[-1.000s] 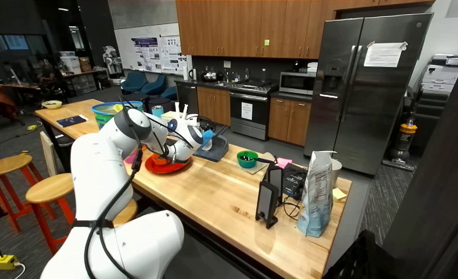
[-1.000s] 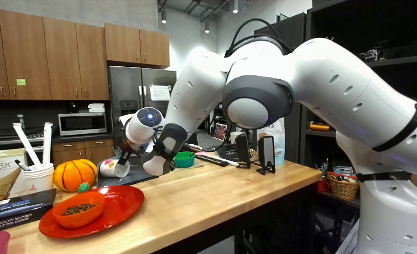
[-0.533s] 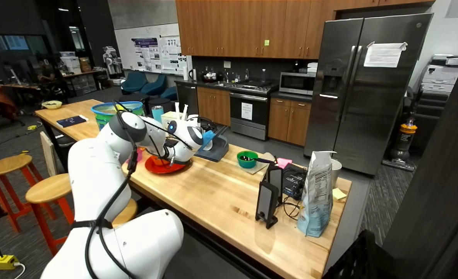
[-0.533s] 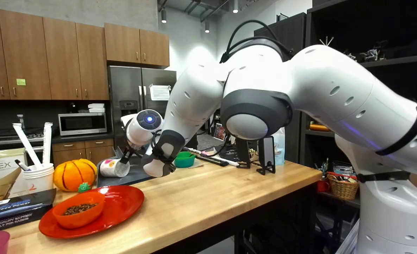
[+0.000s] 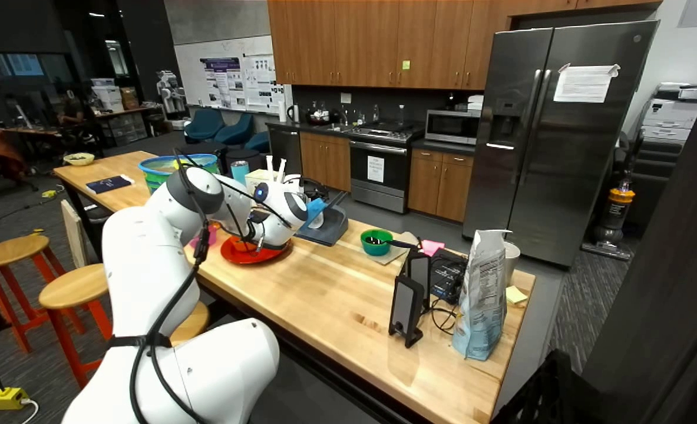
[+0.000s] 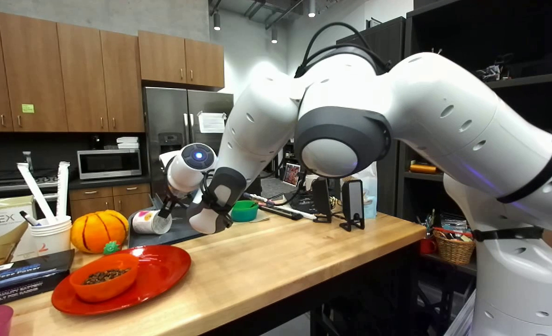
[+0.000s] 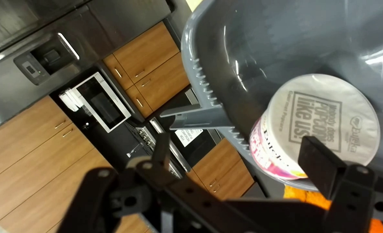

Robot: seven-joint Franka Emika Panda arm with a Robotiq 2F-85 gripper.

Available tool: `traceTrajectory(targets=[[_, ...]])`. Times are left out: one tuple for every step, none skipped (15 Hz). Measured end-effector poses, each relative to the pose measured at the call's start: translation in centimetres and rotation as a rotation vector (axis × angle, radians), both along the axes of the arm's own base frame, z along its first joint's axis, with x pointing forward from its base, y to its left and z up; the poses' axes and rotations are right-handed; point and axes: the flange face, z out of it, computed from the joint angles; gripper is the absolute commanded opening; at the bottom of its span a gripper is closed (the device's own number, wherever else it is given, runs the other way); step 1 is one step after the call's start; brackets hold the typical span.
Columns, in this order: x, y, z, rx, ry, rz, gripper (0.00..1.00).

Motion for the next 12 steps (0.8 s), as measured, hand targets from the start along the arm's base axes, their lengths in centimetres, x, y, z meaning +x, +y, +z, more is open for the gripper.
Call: traceTrajectory(targets=[[-0.01,-0.03,0.01,0.000,0.000,0.000,1.00],[-0.01,-0.03,0.01,0.000,0.000,0.000,1.00],[-0.01,0.00,-0.03,0.001,0.001,-0.001,1.00],[-0.02,0.01,-0.12,0.000,0.003,-0.002,1.00],[-0.08,0.05,-0.21,-0.001,0.005,-0.002,1.00],[-0.15,0.06,-0.31,-0.002,0.007,-0.002,1.00],[-0.27,0.10,-0.44,-0.003,0.009,-0.001,1.00],[-0.42,0.12,-0.53,-0.006,0.011,-0.001,1.00],[-0.60,0.11,-0.56,-0.009,0.011,-0.001,1.00],[-0.78,0.10,-0.54,-0.013,0.010,-0.002,1.00],[-0.85,0.02,-0.46,-0.017,0.009,-0.003,1.00],[-0.82,-0.10,-0.27,-0.019,0.006,-0.005,1.00]])
